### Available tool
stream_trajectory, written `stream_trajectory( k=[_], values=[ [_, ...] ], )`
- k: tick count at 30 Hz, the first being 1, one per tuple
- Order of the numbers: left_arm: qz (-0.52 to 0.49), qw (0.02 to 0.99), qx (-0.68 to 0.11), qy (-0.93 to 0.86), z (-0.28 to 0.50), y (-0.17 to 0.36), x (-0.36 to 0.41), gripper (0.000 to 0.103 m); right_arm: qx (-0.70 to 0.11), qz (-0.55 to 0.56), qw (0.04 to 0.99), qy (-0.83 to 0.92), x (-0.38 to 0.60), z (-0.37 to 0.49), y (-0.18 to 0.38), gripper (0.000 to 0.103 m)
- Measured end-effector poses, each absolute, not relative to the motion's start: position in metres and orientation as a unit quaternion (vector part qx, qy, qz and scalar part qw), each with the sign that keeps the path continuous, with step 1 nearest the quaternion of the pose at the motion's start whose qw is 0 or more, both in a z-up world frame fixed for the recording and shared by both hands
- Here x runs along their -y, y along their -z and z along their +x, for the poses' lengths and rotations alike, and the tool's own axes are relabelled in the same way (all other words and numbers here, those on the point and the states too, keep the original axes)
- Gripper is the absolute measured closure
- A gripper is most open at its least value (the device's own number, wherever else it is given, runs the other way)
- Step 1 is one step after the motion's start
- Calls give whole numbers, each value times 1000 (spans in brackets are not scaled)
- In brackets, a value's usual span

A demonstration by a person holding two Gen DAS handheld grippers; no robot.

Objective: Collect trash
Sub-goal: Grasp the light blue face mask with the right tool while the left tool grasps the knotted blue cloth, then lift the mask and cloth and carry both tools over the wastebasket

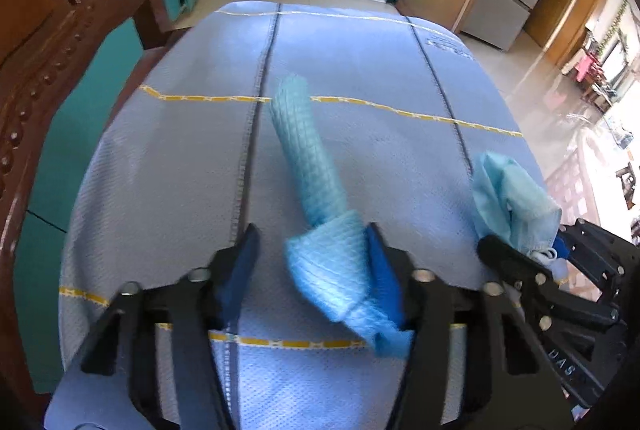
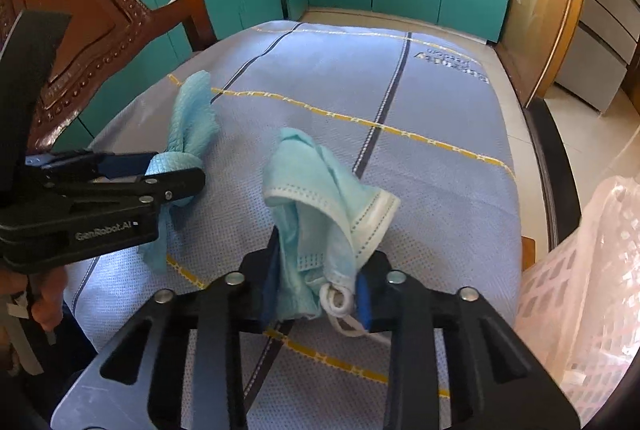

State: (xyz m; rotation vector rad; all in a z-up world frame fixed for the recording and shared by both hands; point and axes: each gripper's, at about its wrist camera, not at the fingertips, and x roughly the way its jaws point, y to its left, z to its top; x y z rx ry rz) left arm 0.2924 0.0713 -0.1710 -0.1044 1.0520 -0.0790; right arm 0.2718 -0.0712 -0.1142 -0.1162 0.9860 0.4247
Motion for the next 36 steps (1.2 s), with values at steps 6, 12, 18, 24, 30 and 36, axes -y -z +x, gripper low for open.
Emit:
stream_trajectory(
  k=[6,12,18,24,30,36],
  values=[
    [-21,874,-484,39,288,166,-65,69,-451,-47,870,-192,84,263,99,75],
    [15,918,-397,15,265,132,-60,69,-411,-44,891,-188,97,241,63,75],
    [20,940,-340,11,233,95,-43,69,-368,-29,910,-188,124,214,22,75],
    [36,954,-298,7,206,61,-16,69,-349,-24,919,-184,144,194,5,75],
    [52,959,-280,11,187,42,8,69,-328,-12,929,-172,166,179,0,75],
    [70,959,-271,34,181,36,42,69,-306,2,943,-132,210,168,-8,75]
  ],
)
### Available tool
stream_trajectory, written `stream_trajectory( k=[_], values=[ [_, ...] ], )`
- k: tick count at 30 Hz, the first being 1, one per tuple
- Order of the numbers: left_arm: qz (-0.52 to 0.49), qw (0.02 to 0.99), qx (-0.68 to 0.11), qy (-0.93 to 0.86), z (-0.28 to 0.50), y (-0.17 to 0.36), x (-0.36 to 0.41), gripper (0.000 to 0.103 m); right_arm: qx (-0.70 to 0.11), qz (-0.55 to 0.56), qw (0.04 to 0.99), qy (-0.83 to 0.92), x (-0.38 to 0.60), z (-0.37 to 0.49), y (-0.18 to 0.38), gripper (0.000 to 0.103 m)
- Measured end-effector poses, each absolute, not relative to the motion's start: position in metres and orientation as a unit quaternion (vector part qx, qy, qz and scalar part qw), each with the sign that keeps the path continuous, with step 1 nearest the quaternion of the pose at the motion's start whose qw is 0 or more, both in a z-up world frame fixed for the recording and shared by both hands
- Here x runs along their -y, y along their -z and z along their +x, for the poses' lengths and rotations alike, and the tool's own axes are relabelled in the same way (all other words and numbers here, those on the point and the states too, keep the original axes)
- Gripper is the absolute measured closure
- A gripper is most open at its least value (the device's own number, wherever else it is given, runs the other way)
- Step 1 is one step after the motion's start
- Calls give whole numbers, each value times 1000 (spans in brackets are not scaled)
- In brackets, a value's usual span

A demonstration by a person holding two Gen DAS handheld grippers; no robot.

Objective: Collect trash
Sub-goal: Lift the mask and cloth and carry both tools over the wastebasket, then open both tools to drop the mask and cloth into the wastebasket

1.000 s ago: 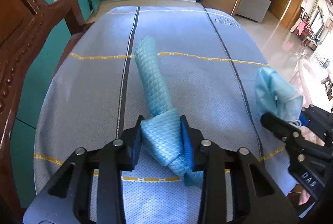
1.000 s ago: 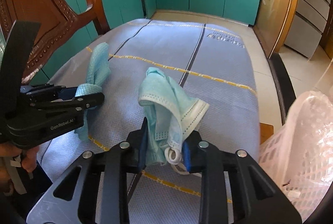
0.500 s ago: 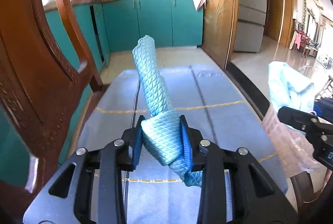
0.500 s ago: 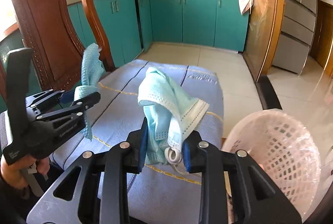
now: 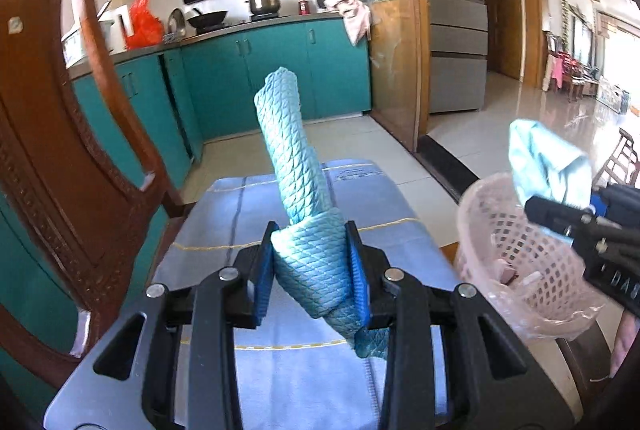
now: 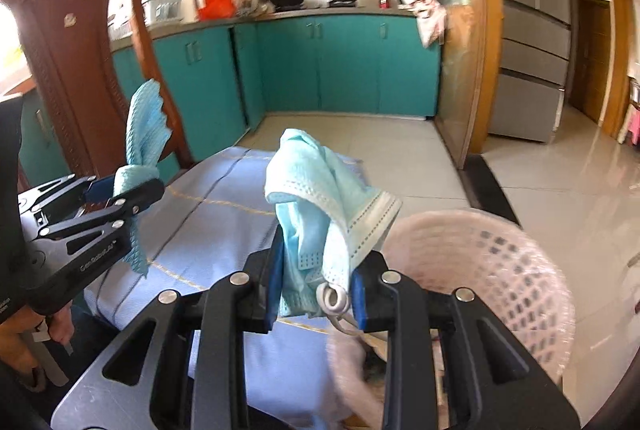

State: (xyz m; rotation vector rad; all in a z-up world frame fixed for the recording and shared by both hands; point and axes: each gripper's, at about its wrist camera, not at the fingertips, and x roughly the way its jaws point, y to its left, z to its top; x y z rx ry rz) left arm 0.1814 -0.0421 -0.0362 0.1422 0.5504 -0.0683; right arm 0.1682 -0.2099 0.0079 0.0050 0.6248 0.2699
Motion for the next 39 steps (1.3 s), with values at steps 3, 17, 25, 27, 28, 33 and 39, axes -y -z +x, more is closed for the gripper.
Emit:
stream_trajectory(
  k=[3,17,25,27,28,33,39],
  values=[
    [77,957,-273,57,182,36,65,69,-300,10,948,-106,237,161,-10,75],
    [91,921,-317,209,191,57,200,69,-307,53,950,-5,339,133,8,75],
    [122,904,-338,230,208,83,242,69,-318,71,945,15,362,131,21,75],
    [125,901,-345,232,212,89,245,69,-319,73,945,18,365,132,22,75],
    [127,898,-350,235,215,92,248,68,-320,76,944,18,366,133,24,75],
    [123,896,-354,239,216,97,248,31,-323,79,943,17,367,137,25,75],
    [120,912,-335,205,217,90,231,22,-329,78,941,7,361,149,26,75]
  ],
)
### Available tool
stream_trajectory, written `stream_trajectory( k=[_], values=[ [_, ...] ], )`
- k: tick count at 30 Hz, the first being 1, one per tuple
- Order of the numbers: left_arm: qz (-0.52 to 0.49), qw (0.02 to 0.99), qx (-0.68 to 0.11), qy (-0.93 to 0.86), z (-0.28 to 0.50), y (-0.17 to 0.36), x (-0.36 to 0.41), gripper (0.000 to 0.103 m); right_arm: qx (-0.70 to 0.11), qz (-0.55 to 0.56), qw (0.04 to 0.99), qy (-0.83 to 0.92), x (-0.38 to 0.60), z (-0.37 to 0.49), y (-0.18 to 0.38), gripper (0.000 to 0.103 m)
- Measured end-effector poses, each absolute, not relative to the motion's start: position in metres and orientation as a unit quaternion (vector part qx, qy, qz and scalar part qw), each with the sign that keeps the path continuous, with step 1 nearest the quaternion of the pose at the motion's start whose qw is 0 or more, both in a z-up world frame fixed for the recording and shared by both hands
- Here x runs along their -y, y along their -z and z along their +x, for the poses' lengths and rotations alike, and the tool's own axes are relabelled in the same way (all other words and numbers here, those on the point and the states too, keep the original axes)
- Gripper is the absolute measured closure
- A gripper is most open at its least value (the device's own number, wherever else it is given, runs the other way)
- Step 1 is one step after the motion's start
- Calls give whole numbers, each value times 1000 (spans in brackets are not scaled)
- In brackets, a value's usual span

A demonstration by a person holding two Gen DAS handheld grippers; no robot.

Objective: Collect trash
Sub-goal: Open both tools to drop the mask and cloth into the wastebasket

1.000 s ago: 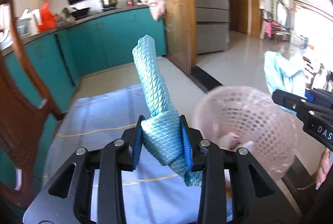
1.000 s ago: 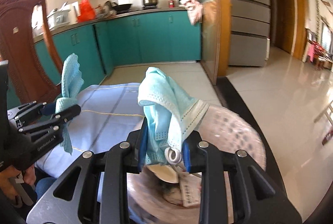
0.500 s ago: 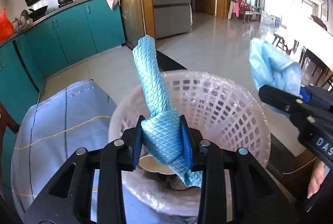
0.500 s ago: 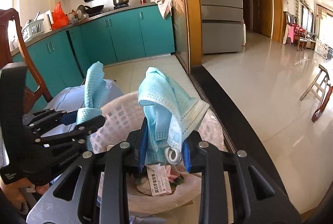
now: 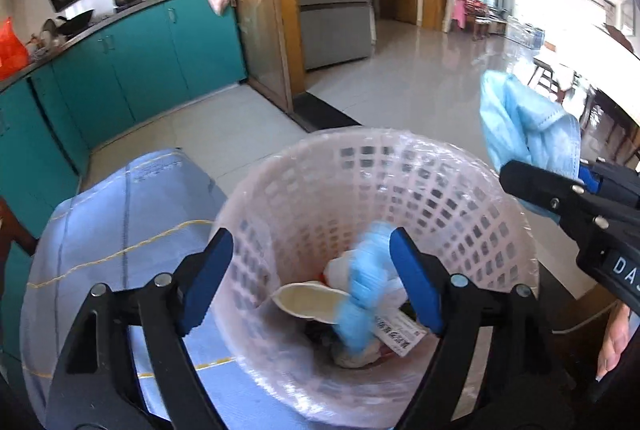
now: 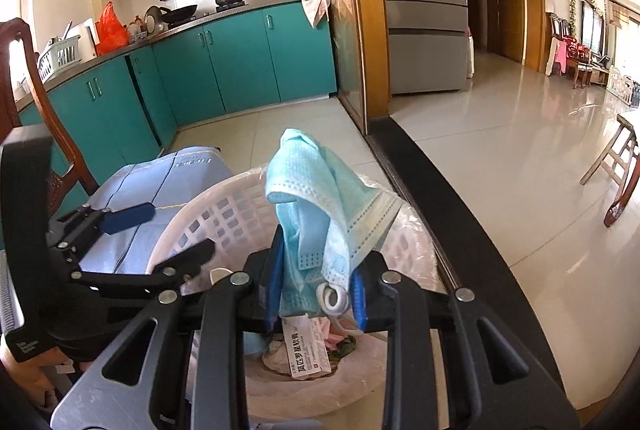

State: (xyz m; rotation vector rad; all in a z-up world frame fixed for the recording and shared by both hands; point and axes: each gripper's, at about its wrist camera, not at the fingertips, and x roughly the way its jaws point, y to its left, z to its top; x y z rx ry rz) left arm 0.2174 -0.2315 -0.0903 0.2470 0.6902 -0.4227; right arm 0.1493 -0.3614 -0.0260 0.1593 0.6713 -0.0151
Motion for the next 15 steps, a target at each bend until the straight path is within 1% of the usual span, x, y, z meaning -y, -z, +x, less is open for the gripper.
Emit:
stream_trajectory(
  k=[6,7,8,9,10,12,15],
  values=[
    [99,922,-334,168,214,81,195,19,-351,76,933,-11,346,164,36,74],
    [95,924,-332,163,213,79,189,19,-363,73,929,-11,342,167,39,71],
    [91,926,-330,156,211,76,181,18,-369,71,926,-10,340,170,41,68],
    [90,928,-328,151,208,74,174,17,-372,71,925,-9,338,171,43,58],
    [89,930,-325,146,206,72,169,17,-371,72,926,-7,335,171,43,46],
    [86,935,-317,133,200,66,156,16,-366,73,928,-2,332,167,41,33],
    [77,940,-309,120,189,57,137,15,-354,75,932,-5,327,158,32,30]
  ],
)
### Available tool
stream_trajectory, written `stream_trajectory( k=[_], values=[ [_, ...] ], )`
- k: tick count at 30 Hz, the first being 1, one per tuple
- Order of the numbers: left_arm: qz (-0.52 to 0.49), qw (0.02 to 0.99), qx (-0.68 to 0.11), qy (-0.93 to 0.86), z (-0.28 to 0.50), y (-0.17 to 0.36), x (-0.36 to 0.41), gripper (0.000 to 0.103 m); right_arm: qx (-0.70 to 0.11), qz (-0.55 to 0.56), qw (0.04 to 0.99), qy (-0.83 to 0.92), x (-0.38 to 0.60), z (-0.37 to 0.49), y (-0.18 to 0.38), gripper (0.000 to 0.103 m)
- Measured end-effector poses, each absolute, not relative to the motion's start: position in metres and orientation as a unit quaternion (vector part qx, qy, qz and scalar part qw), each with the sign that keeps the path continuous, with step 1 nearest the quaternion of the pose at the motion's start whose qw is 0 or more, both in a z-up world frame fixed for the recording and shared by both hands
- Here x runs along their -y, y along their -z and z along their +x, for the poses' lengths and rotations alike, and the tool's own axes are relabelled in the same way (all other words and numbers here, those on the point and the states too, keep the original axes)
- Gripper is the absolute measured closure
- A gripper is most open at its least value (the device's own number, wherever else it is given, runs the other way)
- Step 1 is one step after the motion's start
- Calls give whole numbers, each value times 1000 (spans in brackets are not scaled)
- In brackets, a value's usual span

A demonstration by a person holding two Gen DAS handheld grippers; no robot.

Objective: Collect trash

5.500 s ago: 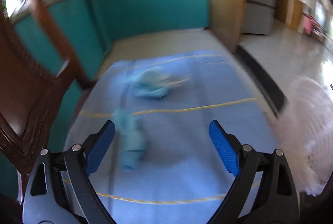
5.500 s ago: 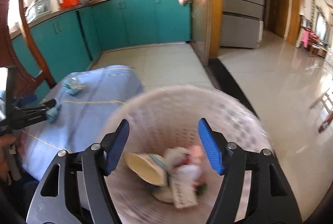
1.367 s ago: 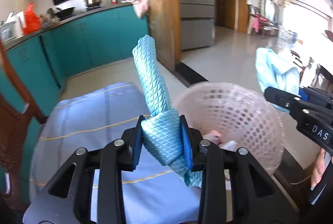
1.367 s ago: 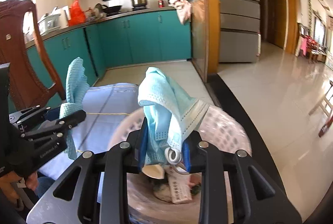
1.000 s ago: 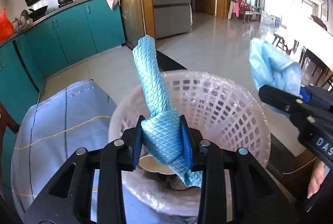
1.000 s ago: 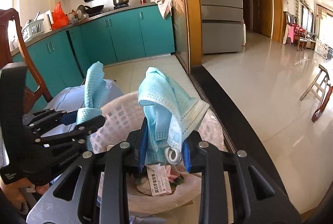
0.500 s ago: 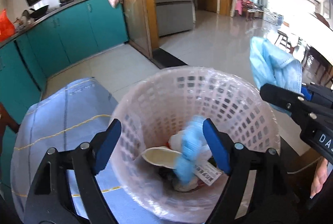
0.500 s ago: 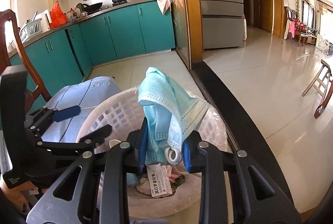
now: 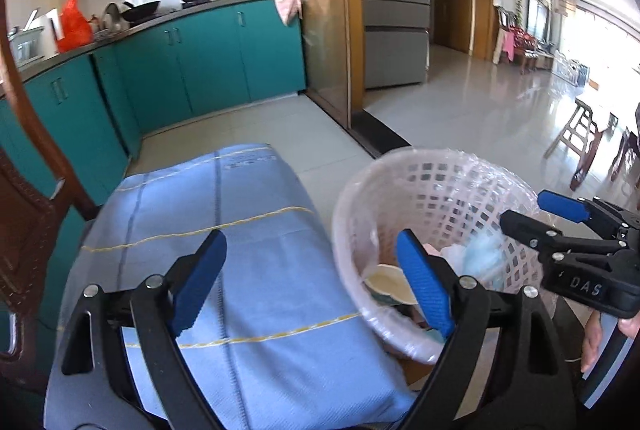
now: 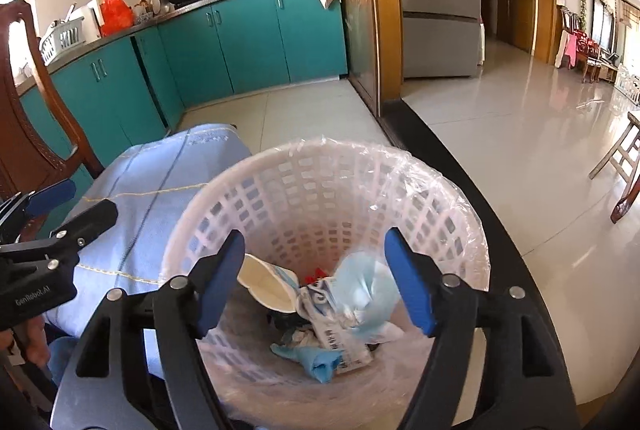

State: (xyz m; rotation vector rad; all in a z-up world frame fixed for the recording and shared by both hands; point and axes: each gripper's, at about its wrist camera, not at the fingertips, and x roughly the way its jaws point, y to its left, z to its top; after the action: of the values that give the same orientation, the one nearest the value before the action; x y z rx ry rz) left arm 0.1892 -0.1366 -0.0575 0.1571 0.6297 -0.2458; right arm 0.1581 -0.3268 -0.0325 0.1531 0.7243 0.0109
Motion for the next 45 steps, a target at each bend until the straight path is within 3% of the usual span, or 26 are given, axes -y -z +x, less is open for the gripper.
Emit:
stream_trajectory(
  k=[2,7,13,24,45],
  values=[
    [72,943,-304,112,181,51,126,12,-341,77,937,-5,323,149,24,26],
    [59,956,-274,85,141,26,95,5,-280,58,958,-3,297,103,-8,4],
    [59,967,-244,53,74,4,65,3,-222,32,975,2,261,42,-39,3],
    [34,977,-207,40,3,-26,34,3,-189,-25,982,10,217,-10,-60,3],
    [31,980,-193,45,-8,-33,27,3,-177,-34,983,14,206,-24,-68,3]
  ],
)
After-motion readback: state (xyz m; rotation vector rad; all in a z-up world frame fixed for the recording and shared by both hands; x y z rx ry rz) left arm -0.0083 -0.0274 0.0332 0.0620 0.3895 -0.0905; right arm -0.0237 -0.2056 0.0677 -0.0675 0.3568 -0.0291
